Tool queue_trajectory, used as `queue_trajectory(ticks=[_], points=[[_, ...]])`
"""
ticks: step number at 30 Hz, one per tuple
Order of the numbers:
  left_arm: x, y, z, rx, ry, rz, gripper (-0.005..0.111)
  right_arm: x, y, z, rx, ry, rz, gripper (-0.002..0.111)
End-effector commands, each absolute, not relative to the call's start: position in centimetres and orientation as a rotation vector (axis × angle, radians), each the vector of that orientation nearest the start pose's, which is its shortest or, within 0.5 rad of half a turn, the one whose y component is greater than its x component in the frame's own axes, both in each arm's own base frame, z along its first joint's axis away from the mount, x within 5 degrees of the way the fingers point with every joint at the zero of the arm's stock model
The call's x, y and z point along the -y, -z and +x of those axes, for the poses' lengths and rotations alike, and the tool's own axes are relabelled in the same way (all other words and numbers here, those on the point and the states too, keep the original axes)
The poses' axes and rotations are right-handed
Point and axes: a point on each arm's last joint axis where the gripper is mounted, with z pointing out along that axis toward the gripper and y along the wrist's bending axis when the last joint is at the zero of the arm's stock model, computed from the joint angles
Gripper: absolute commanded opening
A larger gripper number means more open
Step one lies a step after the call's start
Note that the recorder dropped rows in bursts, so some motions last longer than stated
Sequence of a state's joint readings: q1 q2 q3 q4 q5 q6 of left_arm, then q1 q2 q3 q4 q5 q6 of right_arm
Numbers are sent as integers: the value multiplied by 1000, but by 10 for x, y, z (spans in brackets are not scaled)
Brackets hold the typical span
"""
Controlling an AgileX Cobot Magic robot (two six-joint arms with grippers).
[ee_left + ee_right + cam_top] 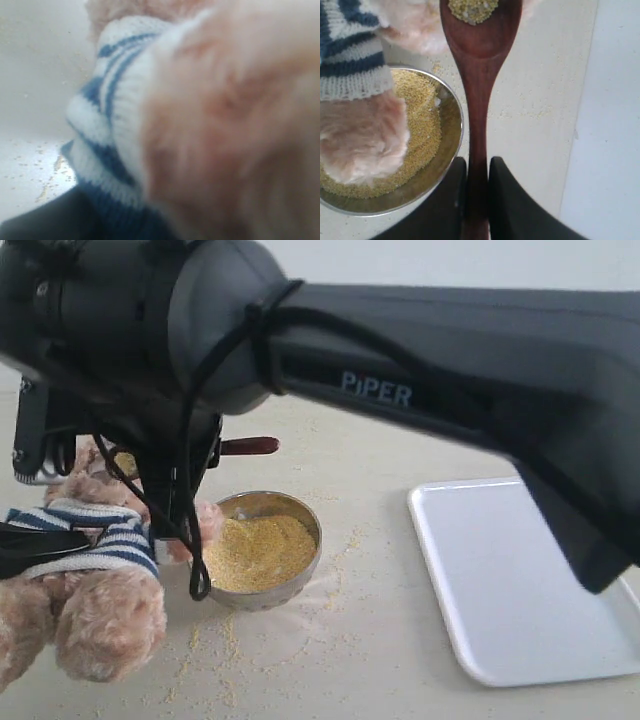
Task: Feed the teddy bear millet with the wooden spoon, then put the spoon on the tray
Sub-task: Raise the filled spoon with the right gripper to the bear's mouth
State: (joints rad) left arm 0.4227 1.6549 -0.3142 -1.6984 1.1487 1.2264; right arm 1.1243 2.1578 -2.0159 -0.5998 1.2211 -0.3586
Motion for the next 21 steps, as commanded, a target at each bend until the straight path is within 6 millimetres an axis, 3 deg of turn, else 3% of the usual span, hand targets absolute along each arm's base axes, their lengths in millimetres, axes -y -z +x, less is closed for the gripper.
queue_trajectory(ticks=[1, 21], points=[[1, -142, 201, -2134, 1554, -763, 5, -404, -270, 238, -1761, 686, -1828, 0], [1, -143, 202, -2125, 1548, -722, 5, -411, -277, 228, -1710, 749, -1741, 0]])
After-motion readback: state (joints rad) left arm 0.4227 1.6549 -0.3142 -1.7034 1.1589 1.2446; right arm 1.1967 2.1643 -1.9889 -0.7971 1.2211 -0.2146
